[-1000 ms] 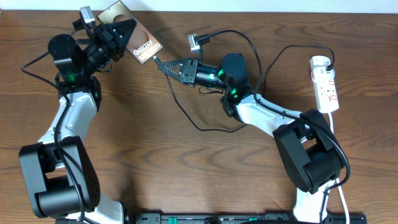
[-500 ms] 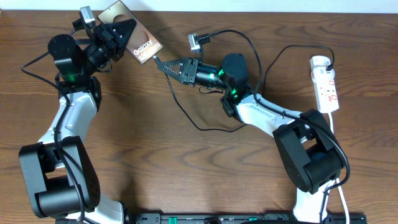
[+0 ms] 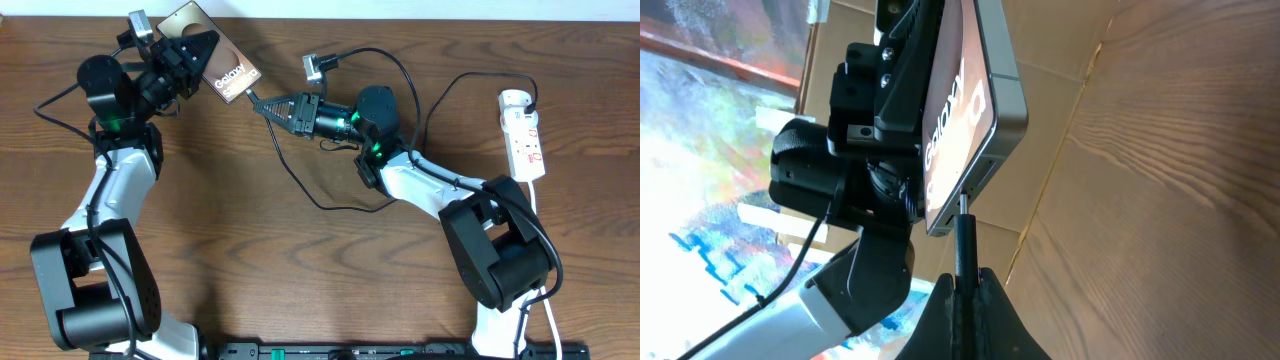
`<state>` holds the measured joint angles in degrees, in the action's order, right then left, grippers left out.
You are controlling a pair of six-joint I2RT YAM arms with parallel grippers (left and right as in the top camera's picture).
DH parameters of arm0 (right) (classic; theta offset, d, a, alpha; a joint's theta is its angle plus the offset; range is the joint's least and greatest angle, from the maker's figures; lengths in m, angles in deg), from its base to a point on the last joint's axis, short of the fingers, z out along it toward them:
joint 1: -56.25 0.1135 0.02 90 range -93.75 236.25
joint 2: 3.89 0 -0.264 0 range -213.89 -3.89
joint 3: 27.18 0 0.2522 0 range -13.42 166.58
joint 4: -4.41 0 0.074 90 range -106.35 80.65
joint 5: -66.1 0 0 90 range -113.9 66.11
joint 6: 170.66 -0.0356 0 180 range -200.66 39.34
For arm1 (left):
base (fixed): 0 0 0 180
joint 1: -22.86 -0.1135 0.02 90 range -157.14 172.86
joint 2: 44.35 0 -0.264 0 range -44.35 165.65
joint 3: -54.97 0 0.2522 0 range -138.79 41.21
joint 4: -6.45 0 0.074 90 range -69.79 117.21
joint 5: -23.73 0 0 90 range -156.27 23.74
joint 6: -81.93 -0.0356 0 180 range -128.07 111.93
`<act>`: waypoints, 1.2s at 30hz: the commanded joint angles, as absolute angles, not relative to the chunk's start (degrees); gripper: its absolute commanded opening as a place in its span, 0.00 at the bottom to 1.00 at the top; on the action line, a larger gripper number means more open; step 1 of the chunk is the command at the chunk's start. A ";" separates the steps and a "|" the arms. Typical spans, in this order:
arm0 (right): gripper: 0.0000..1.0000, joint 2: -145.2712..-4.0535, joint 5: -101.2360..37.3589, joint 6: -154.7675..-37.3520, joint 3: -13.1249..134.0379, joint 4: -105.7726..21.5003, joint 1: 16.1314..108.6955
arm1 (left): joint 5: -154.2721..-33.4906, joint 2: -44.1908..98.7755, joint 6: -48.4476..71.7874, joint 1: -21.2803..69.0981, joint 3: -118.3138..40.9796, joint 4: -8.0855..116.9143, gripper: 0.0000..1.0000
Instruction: Plug charger to phone and switch on socket
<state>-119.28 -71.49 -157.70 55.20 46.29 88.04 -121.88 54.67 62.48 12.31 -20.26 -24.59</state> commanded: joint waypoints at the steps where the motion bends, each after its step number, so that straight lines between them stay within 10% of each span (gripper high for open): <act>1: 0.01 -119.41 -70.75 -157.98 56.23 46.83 88.63 | -123.58 54.36 62.80 12.71 -20.85 -25.37 0.07; 36: 0.01 -119.41 -71.29 -157.48 56.23 46.66 88.57 | -135.50 54.36 63.81 12.71 -20.85 -36.28 0.07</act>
